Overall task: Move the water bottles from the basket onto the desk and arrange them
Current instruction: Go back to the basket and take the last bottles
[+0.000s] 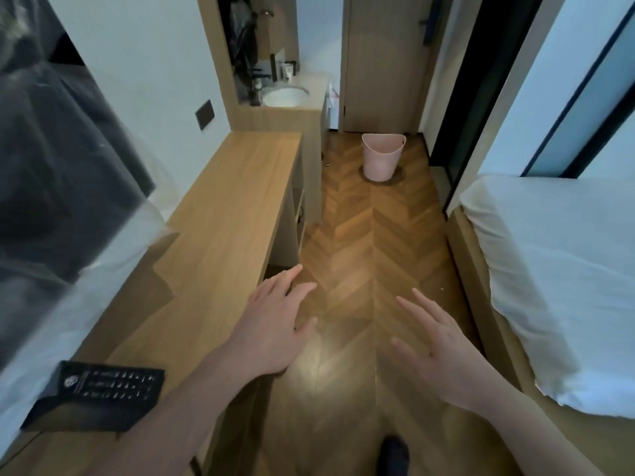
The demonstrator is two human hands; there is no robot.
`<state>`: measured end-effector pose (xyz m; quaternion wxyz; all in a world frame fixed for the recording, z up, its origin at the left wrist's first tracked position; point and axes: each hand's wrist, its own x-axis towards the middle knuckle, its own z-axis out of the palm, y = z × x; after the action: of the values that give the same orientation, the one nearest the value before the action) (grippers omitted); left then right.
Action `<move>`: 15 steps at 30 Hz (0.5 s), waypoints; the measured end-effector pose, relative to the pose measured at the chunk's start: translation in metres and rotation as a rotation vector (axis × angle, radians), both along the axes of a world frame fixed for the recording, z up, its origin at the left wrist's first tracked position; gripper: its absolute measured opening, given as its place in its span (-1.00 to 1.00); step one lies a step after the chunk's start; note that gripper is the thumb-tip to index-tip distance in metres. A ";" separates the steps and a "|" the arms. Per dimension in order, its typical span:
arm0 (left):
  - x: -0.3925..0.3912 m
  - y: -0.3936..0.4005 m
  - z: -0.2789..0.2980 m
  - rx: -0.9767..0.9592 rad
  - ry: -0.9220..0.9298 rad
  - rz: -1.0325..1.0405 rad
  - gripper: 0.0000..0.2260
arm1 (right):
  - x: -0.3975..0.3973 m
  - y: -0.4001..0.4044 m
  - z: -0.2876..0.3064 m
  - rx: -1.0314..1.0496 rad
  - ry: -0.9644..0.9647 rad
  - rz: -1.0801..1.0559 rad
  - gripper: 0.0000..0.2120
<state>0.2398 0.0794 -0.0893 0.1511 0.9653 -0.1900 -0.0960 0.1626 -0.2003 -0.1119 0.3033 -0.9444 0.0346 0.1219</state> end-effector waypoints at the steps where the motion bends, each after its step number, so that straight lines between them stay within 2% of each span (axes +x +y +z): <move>1: 0.015 -0.009 -0.003 -0.003 0.003 -0.004 -0.47 | 0.012 -0.010 -0.001 0.008 0.003 -0.014 -0.28; 8: 0.117 -0.075 -0.016 -0.031 0.030 0.034 -0.47 | 0.116 -0.079 -0.008 0.016 -0.011 -0.018 -0.28; 15: 0.206 -0.129 -0.006 -0.018 0.036 0.142 -0.43 | 0.234 -0.152 0.003 -0.033 0.025 0.075 -0.29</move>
<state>0.4458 -0.0500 -0.0956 0.1696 0.9731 -0.1193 -0.1005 0.3962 -0.3520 -0.1086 0.2824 -0.9483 0.0050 0.1447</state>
